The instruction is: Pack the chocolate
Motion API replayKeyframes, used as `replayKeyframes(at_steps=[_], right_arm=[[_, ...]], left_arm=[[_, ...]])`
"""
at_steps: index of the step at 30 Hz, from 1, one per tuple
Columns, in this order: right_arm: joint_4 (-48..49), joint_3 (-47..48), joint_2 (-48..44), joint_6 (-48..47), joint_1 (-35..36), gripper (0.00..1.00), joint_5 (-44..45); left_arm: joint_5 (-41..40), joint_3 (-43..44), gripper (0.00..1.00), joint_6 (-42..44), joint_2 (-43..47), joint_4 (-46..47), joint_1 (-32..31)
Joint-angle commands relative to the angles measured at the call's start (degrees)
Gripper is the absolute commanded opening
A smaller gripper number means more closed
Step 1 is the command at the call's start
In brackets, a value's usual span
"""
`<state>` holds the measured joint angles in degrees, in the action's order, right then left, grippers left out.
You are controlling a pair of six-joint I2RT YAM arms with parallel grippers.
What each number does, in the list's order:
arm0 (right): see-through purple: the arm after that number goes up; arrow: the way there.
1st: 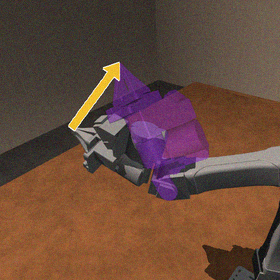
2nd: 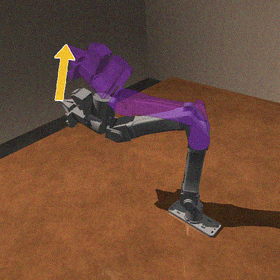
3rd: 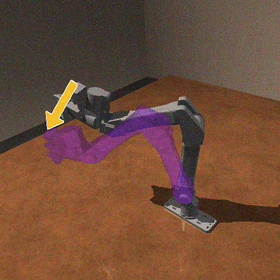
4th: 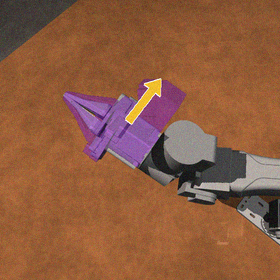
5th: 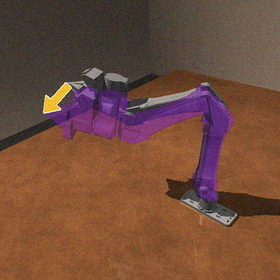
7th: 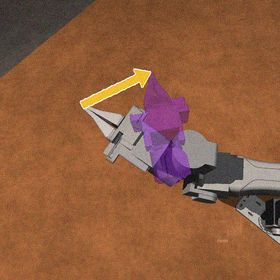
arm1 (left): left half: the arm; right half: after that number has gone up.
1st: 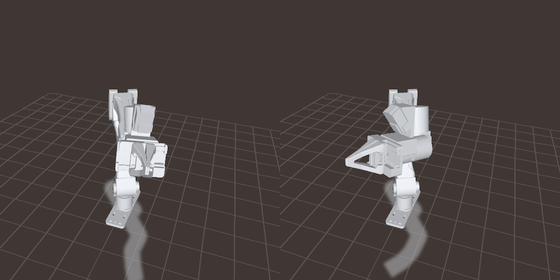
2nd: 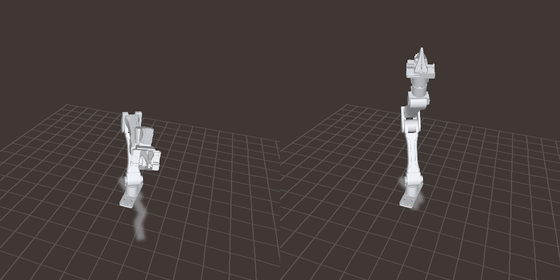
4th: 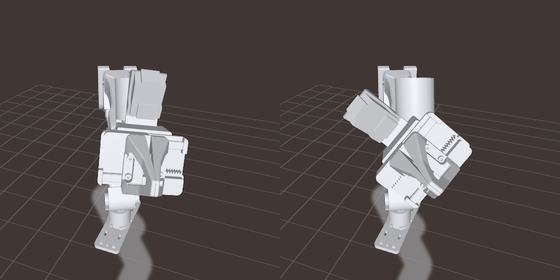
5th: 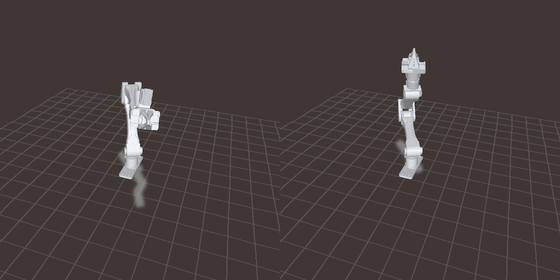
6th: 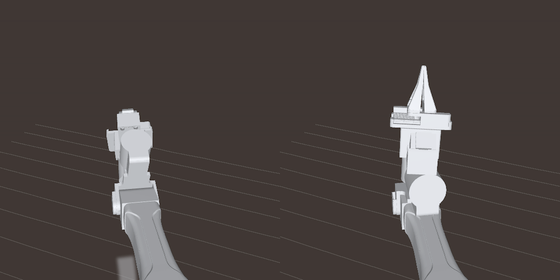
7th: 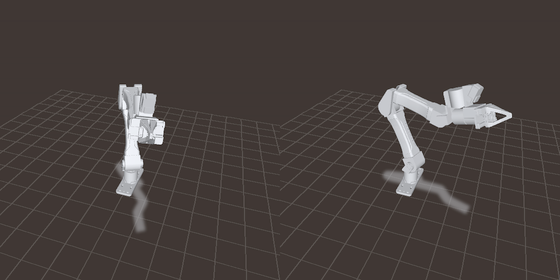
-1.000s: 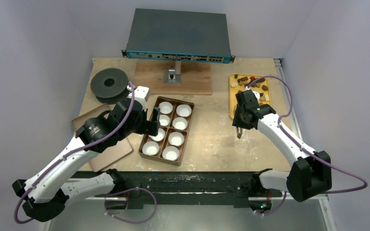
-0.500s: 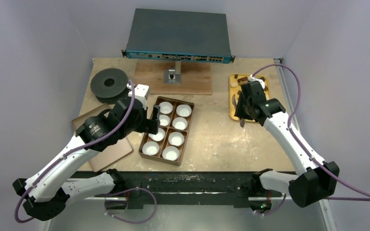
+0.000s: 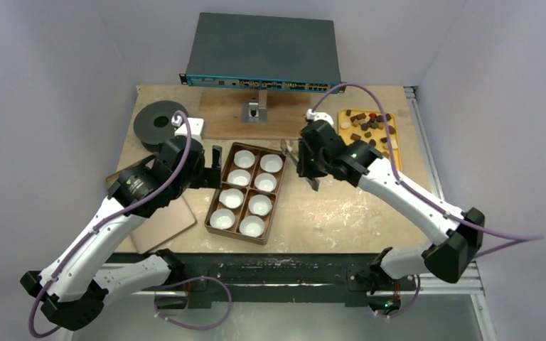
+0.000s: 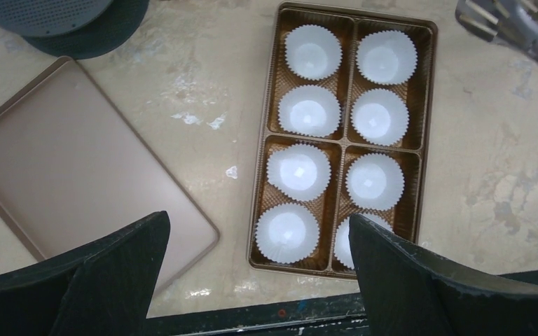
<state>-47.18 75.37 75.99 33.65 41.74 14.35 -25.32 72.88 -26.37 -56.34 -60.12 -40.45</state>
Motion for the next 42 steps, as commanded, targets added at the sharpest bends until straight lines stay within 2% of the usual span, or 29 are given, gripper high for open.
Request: replayKeyframes(at_steps=[1, 7, 16, 24, 34, 42], right_arm=[[4.7, 6.1, 5.9, 2.7, 6.6, 0.27, 0.4], [6.4, 14.3, 16.5, 1.6, 12.4, 0.27, 0.4], [5.2, 21.5, 27.3, 0.5, 13.5, 0.27, 2.8], [4.9, 23.8, 30.1, 0.4, 13.6, 0.32, 3.6], [4.2, 24.3, 29.9, 0.1, 13.5, 0.46, 5.1], [2.8, 25.0, 27.3, 0.3, 13.5, 0.48, 5.8]], left_arm=[[-2.2, -1.1, 1.0, 0.8, 1.4, -0.7, 3.6], [-1.8, -8.0, 1.0, 0.4, 3.2, 2.1, 7.1], [-0.8, -10.8, 1.0, 0.0, 5.7, 2.9, 7.7], [-0.2, -10.4, 1.0, 0.9, 5.5, 3.2, 7.8], [1.0, -9.4, 1.0, 1.8, 4.9, 3.9, 7.7], [2.4, -8.7, 1.0, 2.2, 4.8, 4.1, 7.7]])
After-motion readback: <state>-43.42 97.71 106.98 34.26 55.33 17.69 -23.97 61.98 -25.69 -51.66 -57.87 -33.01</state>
